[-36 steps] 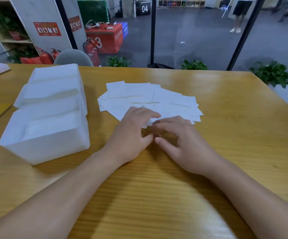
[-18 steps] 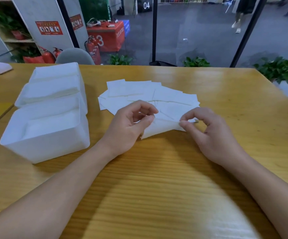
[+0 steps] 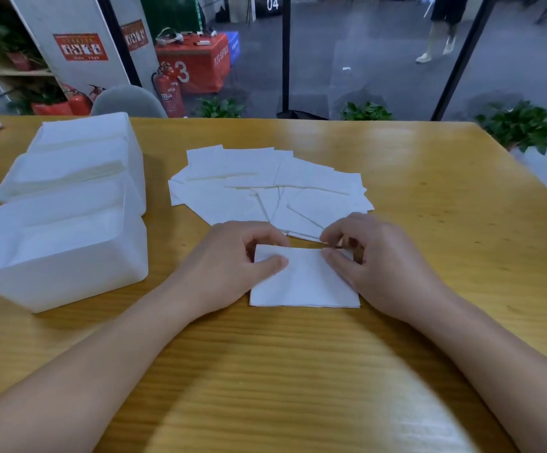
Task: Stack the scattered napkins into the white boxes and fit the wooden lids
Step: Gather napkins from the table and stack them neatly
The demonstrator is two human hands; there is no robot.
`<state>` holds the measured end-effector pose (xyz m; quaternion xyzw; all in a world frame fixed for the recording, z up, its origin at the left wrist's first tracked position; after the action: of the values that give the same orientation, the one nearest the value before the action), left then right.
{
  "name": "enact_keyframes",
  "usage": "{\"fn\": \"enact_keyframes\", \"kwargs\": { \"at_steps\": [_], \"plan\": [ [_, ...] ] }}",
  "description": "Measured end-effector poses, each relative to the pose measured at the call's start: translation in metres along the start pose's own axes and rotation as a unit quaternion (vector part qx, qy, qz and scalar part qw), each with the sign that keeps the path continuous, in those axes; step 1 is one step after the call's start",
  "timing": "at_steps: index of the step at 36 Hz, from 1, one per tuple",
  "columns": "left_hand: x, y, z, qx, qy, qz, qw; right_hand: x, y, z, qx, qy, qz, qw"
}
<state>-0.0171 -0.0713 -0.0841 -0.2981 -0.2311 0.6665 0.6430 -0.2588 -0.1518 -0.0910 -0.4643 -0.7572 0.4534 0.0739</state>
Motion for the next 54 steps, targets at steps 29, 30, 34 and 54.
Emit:
{"fn": "enact_keyframes", "kwargs": {
  "at_steps": [29,30,34,54],
  "plan": [
    [-0.004,0.005,-0.01,-0.134,0.038,-0.032,0.99,-0.004,0.004,0.002,0.168,-0.03,-0.063,0.983],
    [-0.004,0.005,-0.01,-0.138,0.038,-0.033,0.989,-0.004,0.003,0.001,0.171,-0.027,-0.064,0.983],
    [-0.005,0.005,-0.011,-0.143,0.037,-0.033,0.988,-0.006,0.002,0.002,0.185,-0.013,-0.072,0.98],
    [0.0,0.011,0.005,-0.087,0.112,0.083,0.986,0.004,0.011,-0.038,-0.003,-0.152,0.016,0.988]
  ]
}}
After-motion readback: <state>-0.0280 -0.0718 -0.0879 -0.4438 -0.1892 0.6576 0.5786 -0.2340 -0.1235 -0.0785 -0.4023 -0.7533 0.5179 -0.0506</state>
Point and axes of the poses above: each hand's wrist, its own x-axis away from the middle knuckle, its own y-axis out of the palm, z = x × y, the point moved 2 cm from there along -x, towards the middle knuckle, and after that the axes turned 1 degree about -x, right-handed, at the moved point
